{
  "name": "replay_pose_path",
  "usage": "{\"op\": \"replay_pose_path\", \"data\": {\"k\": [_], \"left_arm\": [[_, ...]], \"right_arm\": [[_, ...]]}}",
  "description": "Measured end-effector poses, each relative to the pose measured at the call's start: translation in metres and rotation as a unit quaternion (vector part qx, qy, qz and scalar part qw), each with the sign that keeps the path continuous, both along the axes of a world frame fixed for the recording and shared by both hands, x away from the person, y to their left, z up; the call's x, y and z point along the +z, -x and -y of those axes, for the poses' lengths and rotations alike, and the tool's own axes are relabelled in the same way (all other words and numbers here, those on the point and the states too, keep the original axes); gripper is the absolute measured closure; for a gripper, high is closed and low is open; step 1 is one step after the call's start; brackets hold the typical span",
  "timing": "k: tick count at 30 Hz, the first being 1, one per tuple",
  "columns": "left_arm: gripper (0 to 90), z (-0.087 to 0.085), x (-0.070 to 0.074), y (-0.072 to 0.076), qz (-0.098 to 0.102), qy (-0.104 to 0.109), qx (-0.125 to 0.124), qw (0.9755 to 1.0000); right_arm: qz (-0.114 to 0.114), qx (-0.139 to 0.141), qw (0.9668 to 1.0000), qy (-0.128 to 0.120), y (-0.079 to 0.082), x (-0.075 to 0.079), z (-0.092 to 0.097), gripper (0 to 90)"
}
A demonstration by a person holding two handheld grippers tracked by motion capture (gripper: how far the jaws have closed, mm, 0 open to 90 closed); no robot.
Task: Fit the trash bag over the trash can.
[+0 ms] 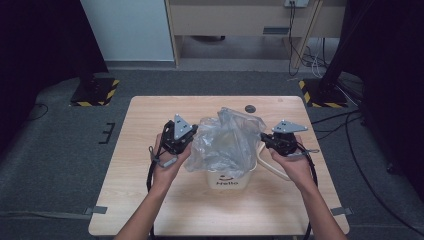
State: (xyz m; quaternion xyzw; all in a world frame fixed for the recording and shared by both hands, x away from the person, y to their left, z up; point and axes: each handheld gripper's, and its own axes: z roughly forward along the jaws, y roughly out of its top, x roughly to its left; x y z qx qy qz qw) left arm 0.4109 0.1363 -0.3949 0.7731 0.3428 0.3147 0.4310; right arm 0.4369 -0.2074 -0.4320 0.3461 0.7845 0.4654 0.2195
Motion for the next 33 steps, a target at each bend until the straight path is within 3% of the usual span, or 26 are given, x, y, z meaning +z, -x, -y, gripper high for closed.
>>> {"op": "replay_pose_path", "data": {"k": [9,15,21,27,33], "left_arm": [[90.0,-0.009,-0.02,-0.014,-0.04,0.011,0.022,0.9989],[90.0,-0.014,-0.029,-0.017,-0.06,0.011,0.033,0.9976],[90.0,-0.015,-0.035,-0.02,-0.082,-0.005,0.038,0.9959],[90.0,-0.015,-0.046,-0.025,-0.125,-0.032,0.033,0.9911],[90.0,-0.013,-0.055,-0.025,-0.134,-0.036,0.023,0.9901]], "right_arm": [[-0.02,-0.008,0.9996,0.021,-0.001,-0.012,0.005,90.0],[-0.031,-0.007,0.9992,0.022,0.001,-0.019,0.008,90.0],[-0.042,0.0,0.9986,0.034,0.001,-0.022,0.004,90.0],[-0.059,0.008,0.9973,0.042,0.002,-0.027,0.002,90.0],[-0.067,0.013,0.9965,0.049,0.003,-0.035,0.002,90.0]]}}
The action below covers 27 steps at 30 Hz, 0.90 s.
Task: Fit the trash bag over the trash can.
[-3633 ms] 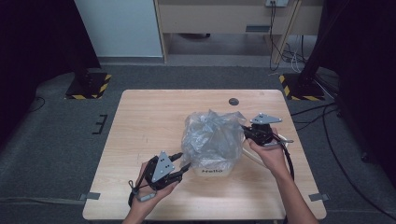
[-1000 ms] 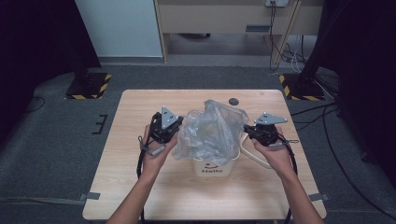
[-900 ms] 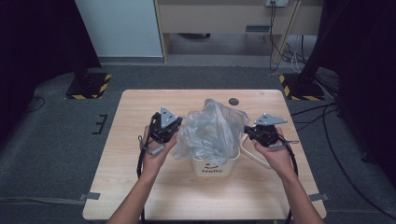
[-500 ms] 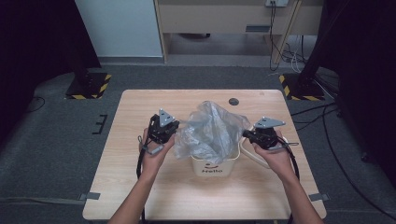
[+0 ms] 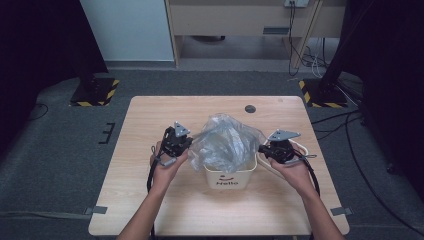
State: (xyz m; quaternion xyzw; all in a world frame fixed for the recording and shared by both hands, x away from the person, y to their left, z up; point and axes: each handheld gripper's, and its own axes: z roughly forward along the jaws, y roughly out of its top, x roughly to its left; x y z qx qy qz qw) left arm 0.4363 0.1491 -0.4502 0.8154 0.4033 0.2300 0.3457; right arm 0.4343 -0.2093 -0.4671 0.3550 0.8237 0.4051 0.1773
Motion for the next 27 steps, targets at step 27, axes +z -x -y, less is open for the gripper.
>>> {"op": "replay_pose_path", "data": {"k": [27], "left_arm": [[90.0,-0.011,-0.012,-0.001,-0.029,-0.01,-0.013,0.9995]], "right_arm": [[-0.012,0.003,0.9999,0.005,0.001,-0.01,0.001,90.0]]}}
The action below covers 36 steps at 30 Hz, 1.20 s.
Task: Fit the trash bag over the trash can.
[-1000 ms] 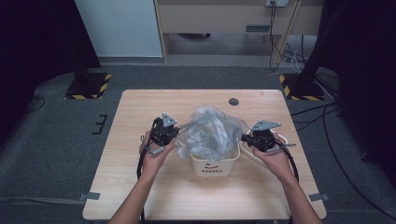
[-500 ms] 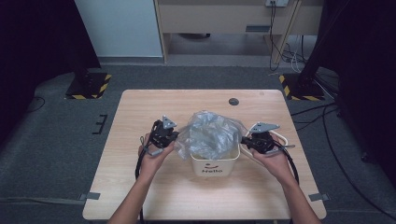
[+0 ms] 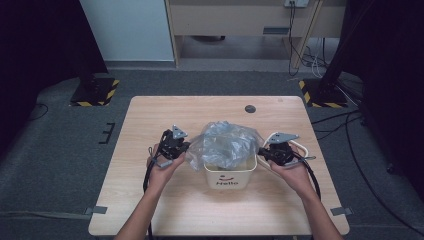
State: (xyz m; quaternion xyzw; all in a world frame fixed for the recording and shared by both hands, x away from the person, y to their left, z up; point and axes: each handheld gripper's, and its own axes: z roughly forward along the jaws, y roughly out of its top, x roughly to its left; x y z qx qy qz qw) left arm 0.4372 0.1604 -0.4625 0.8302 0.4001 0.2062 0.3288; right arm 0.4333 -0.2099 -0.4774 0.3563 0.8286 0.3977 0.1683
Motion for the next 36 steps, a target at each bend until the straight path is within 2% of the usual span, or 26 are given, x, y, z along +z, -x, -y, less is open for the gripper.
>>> {"op": "replay_pose_path", "data": {"k": [14,19,20,22,25,30,36], "left_arm": [[90.0,0.002,-0.008,-0.001,-0.017,-0.002,-0.011,0.9998],[90.0,0.001,-0.01,0.001,-0.014,-0.006,-0.009,0.9998],[89.8,0.001,-0.01,0.001,-0.013,-0.001,-0.008,0.9999],[87.7,0.0,-0.009,0.001,-0.006,0.0,-0.008,0.9999],[82.0,-0.003,-0.003,0.003,0.017,0.014,-0.007,0.9997],[72.3,-0.008,0.009,0.009,0.053,0.027,-0.005,0.9982],[65.7,-0.015,0.02,0.016,0.081,0.042,-0.006,0.9958]], "right_arm": [[-0.002,-0.002,1.0,0.0,0.002,-0.004,0.0,90.0],[-0.002,-0.007,1.0,-0.003,0.003,-0.004,0.004,90.0],[-0.003,-0.008,0.9999,-0.005,0.003,-0.004,0.004,90.0],[0.002,-0.012,0.9999,-0.001,0.003,-0.003,0.004,90.0],[0.012,-0.017,0.9998,-0.004,0.004,0.001,0.007,88.4],[0.033,-0.037,0.9984,-0.025,0.006,0.01,0.015,71.4],[0.052,-0.046,0.9968,-0.038,0.011,0.023,0.024,63.5]]}}
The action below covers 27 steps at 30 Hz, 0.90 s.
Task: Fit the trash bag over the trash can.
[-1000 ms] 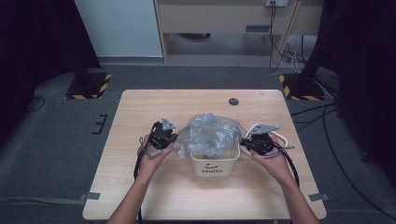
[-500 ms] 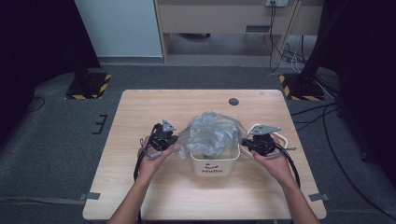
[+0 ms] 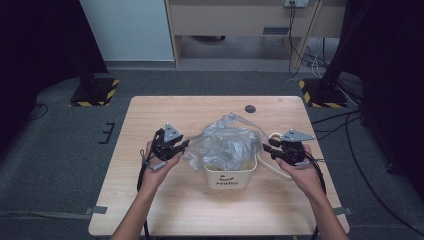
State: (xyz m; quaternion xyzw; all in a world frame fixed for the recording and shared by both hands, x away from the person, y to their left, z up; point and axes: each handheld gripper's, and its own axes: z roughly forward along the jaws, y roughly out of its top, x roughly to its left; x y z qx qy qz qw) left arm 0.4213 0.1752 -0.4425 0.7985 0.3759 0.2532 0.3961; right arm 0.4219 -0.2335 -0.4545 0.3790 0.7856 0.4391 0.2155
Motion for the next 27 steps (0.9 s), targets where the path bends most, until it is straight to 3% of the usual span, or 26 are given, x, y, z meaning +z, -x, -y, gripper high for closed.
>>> {"op": "replay_pose_path", "data": {"k": [8,15,21,22,25,27], "left_arm": [[63.0,-0.004,0.017,0.013,0.026,0.022,-0.019,0.9992],[59.5,-0.001,0.032,0.021,0.04,0.045,-0.039,0.9974],[53.8,0.014,0.036,0.027,0.032,0.046,-0.075,0.9956],[52.7,0.017,0.037,0.026,0.036,0.045,-0.088,0.9944],[49.3,0.027,0.037,0.03,0.03,0.041,-0.093,0.9943],[47.8,0.034,0.038,0.03,0.037,0.044,-0.11,0.9923]], "right_arm": [[0.032,0.01,0.9994,-0.006,0.006,0.019,-0.002,67.1],[0.039,0.017,0.9988,-0.025,0.001,0.028,-0.01,66.3],[0.041,0.023,0.9982,-0.037,-0.002,0.038,-0.016,57.9],[0.043,0.027,0.9979,-0.041,-0.003,0.039,-0.016,56.2],[0.034,0.036,0.9975,-0.051,-0.004,0.042,-0.02,50.0],[0.033,0.04,0.9974,-0.049,-0.004,0.041,-0.022,47.5]]}}
